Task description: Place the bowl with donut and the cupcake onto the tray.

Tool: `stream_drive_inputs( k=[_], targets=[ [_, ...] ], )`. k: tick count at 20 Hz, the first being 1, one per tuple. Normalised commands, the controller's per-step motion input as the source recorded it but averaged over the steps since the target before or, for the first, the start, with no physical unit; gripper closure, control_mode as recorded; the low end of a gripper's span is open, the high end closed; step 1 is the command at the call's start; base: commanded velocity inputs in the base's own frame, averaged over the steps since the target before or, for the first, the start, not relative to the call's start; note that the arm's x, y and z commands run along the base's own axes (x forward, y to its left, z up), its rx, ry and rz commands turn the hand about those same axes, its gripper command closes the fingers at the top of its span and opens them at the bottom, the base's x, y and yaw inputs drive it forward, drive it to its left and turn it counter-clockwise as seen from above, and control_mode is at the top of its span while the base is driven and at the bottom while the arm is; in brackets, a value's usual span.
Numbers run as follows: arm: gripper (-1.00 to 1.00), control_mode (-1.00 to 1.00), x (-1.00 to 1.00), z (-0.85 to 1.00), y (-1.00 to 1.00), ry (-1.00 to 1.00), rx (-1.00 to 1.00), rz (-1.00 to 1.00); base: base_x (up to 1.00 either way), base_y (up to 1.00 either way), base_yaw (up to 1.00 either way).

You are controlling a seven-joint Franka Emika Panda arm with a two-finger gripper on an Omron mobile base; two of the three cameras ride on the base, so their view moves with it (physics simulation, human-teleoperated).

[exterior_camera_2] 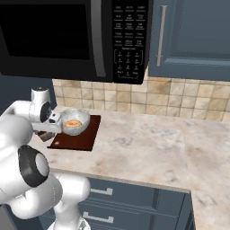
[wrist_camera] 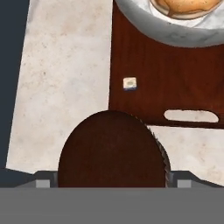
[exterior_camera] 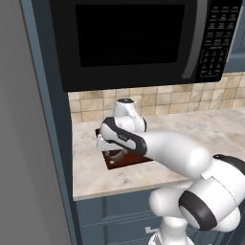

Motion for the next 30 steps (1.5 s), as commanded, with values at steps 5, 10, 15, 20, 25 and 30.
stream_drive_inputs(
  k=[5,10,15,20,25,30],
  targets=[
    [1.00,-1.00,0.00,0.00,-0.37,0.00,0.01,0.34,0.00,0.00,0.00],
    [1.00,-1.00,-0.08,0.00,-0.44,-0.03,0.07,0.21,0.00,0.00,0.00],
    [1.00,-1.00,-0.06,0.00,-0.46,-0.08,0.13,0.03,0.00,0.00,0.00],
    [1.00,-1.00,0.01,-0.02,-0.39,-0.05,0.16,0.00,0.00,0.00,0.00],
    [1.00,-1.00,0.11,0.00,-0.29,0.00,0.15,0.00,0.00,0.00,0.00],
    [1.00,-1.00,0.22,-0.05,-0.21,0.01,0.13,0.00,0.00,0.00,0.00]
  ],
)
